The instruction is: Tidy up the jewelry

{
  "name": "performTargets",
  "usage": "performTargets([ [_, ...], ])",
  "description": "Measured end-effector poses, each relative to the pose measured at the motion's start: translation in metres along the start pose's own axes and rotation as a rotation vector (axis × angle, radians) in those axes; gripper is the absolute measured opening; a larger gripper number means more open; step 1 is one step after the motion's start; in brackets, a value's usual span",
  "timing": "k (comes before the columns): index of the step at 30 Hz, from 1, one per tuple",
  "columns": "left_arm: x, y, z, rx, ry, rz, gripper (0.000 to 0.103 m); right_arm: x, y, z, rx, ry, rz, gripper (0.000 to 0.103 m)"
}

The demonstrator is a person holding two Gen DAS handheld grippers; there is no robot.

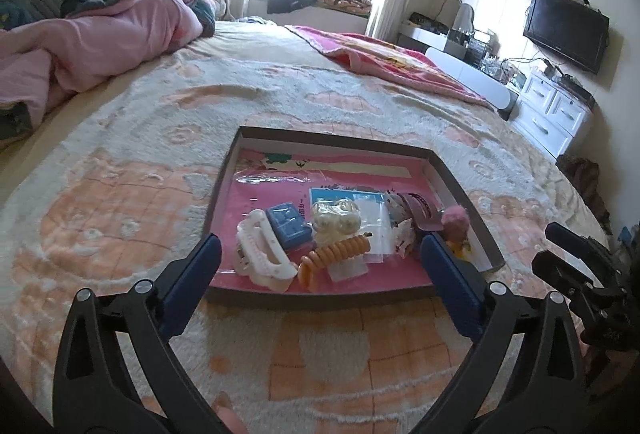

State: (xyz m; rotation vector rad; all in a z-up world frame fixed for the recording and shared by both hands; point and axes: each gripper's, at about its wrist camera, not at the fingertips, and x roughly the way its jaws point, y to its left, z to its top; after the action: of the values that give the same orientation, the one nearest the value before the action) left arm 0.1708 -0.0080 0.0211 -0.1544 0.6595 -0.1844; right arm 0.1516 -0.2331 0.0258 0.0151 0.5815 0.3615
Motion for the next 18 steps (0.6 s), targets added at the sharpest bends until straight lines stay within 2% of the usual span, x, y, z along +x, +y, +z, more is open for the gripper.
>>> performTargets([
  [4, -0.010, 0.000, -0.005, 0.005, -0.012, 0.013, 0.091, -0.013, 0.004, -0.003, -0.004, -0.026, -0.011, 0.094],
  [13, -0.029, 0.003, -0.029, 0.008, -0.033, 0.030, 0.092, -0.028, 0.006, -0.014, -0.002, -0.037, -0.023, 0.096],
  [18, -0.037, 0.008, -0.043, 0.006, -0.039, 0.071, 0.092, -0.033, 0.008, -0.024, -0.004, -0.038, -0.028, 0.096],
])
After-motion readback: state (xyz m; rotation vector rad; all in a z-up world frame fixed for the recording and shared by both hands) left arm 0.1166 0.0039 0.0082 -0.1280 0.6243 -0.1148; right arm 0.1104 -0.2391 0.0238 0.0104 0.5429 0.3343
